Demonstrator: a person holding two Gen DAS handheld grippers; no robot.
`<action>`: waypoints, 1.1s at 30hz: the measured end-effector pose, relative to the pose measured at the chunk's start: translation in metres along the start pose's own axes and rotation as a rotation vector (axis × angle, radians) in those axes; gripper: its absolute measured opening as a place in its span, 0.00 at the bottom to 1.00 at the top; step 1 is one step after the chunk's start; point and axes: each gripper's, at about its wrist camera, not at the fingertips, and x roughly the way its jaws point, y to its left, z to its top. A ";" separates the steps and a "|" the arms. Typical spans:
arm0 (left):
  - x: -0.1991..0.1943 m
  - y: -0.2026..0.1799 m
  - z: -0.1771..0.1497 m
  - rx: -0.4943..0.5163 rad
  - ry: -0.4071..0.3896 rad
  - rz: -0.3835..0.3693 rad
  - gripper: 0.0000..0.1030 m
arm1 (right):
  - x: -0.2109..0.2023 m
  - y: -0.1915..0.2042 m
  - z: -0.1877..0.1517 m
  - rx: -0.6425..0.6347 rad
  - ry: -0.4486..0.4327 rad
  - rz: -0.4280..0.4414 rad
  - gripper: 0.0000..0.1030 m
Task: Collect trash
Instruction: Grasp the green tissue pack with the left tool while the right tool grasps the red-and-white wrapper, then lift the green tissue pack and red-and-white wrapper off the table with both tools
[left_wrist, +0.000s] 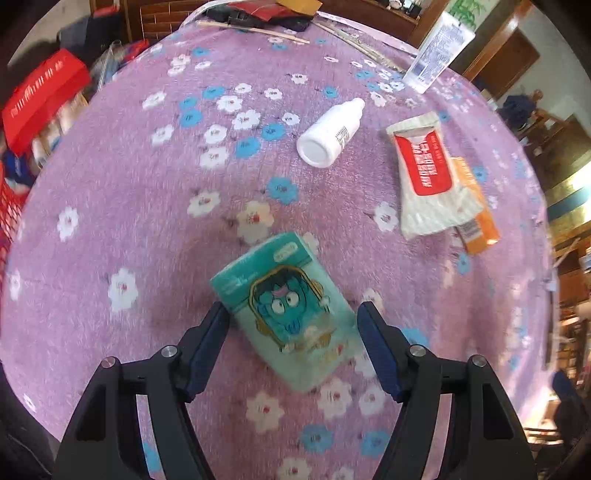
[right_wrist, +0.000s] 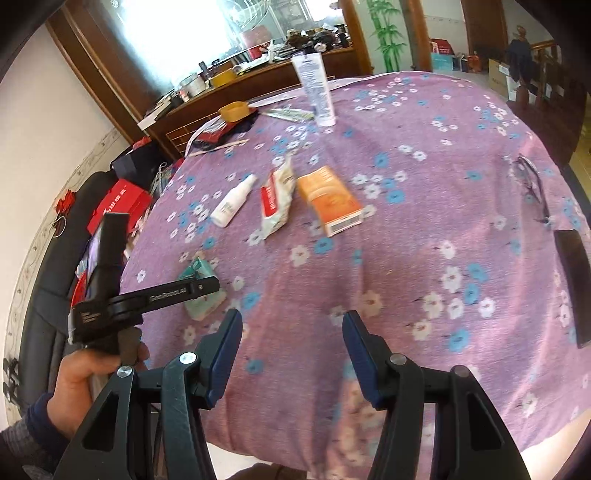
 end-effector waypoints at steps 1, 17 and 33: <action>0.002 -0.006 0.001 0.027 -0.011 0.023 0.67 | -0.001 -0.004 0.001 0.004 -0.001 -0.002 0.59; -0.019 0.028 -0.034 0.141 -0.114 0.091 0.50 | 0.086 0.004 0.085 -0.045 0.059 0.095 0.59; -0.015 0.034 -0.041 0.195 -0.119 0.116 0.56 | 0.201 0.036 0.131 -0.136 0.171 -0.008 0.38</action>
